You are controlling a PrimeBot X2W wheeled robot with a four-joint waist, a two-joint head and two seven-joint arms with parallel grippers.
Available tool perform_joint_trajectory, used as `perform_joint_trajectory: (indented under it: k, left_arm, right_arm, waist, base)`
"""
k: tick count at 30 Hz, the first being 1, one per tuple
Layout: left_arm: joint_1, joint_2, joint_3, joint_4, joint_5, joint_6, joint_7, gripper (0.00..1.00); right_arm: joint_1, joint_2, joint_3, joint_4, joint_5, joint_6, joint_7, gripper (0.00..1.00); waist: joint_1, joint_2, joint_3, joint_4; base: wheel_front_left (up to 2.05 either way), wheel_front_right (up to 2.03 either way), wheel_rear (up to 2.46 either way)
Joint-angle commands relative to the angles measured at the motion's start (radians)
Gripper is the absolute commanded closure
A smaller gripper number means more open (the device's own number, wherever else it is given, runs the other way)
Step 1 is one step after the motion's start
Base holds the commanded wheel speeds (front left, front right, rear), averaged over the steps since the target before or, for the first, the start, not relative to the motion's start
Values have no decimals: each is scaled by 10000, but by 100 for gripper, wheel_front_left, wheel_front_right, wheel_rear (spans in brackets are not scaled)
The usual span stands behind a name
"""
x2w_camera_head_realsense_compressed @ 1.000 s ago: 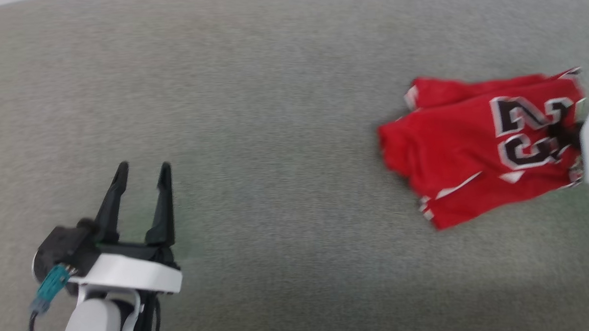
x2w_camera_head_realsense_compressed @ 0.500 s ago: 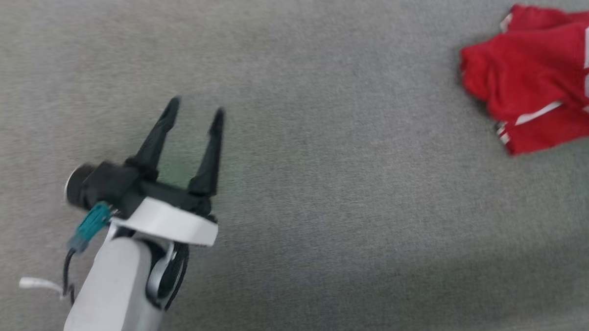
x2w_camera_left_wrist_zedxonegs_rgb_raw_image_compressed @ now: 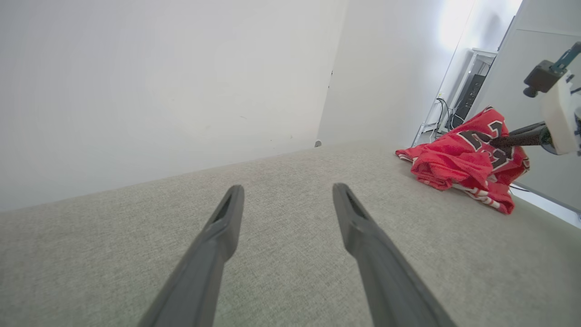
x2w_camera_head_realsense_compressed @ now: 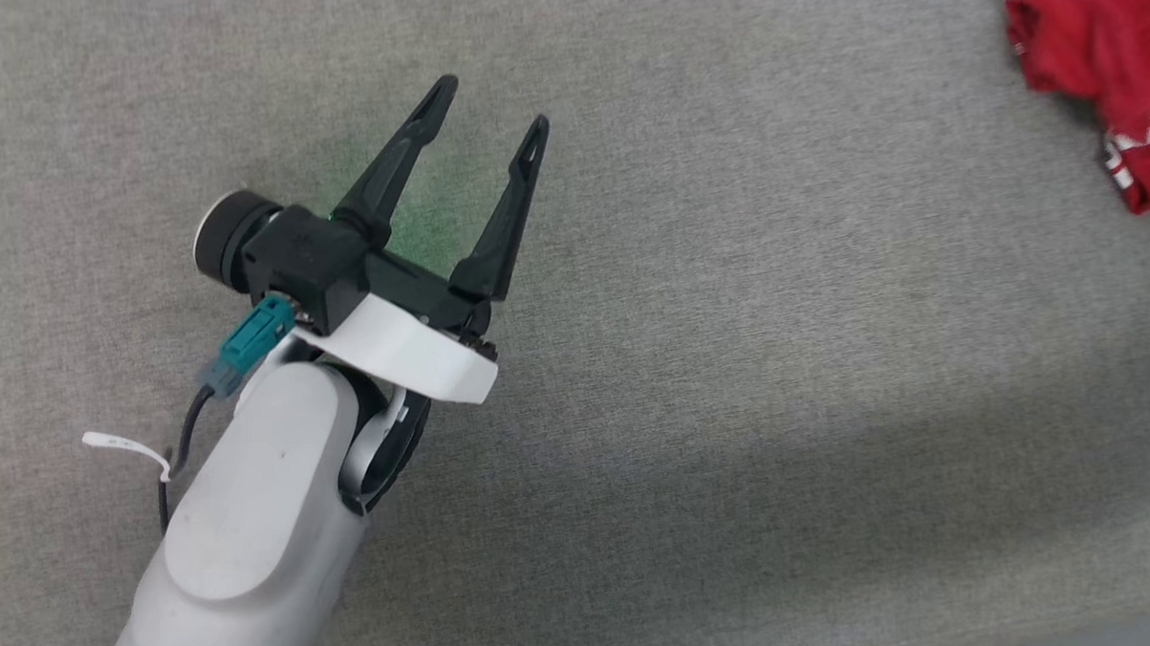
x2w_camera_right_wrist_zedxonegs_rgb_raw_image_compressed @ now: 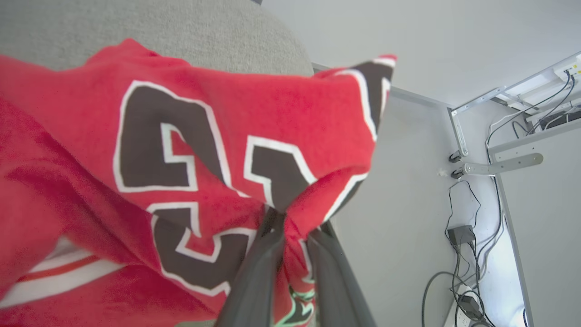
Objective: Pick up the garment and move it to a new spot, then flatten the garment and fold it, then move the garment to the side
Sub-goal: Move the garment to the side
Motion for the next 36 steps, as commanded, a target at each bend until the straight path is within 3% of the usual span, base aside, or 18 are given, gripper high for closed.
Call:
perform_joint_trajectory:
  k: [1,4,6,8,9,10,22,36]
  left_arm:
    - [-248,39,-78,41,-71,-35,-46,0]
    - [-378,-11,-171,75,-124,-35,-46,0]
    - [-445,-1,-192,104,-142,-35,-46,0]
    - [-468,39,-160,99,-136,-35,-46,0]
    - [-451,60,-129,91,-150,-35,-46,0]
    - [-417,97,-86,74,-175,-35,-46,0]
    - [333,263,865,-37,-107,-35,-46,0]
    - [2051,293,2514,-487,149,-35,-46,0]
  right_arm:
    - [-285,198,-28,464,-218,-12,-374,100]
    - [-560,494,-103,1271,-493,-11,-721,95]
    - [-747,654,-123,1726,-610,-11,-882,85]
    - [-932,763,-72,2038,-633,-11,-1031,51]
    - [-1009,787,-25,2142,-661,-11,-1112,4]
    - [-1089,818,-15,2286,-627,-12,-1165,0]
    - [-1553,1052,314,2712,-18,-11,-2171,0]
    - [-43,1909,1254,618,1595,-11,-4554,0]
  waist:
    - [0,0,142,70]
    - [0,0,213,165]
    - [0,0,225,202]
    - [0,0,211,218]
    - [0,0,197,215]
    - [0,0,173,203]
    - [0,0,-492,41]
    - [0,0,-1751,60]
  base:
    - [0,0,0]
    - [0,0,0]
    - [0,0,0]
    - [0,0,0]
    - [0,0,0]
    - [0,0,0]
    - [0,0,0]
    - [0,0,0]
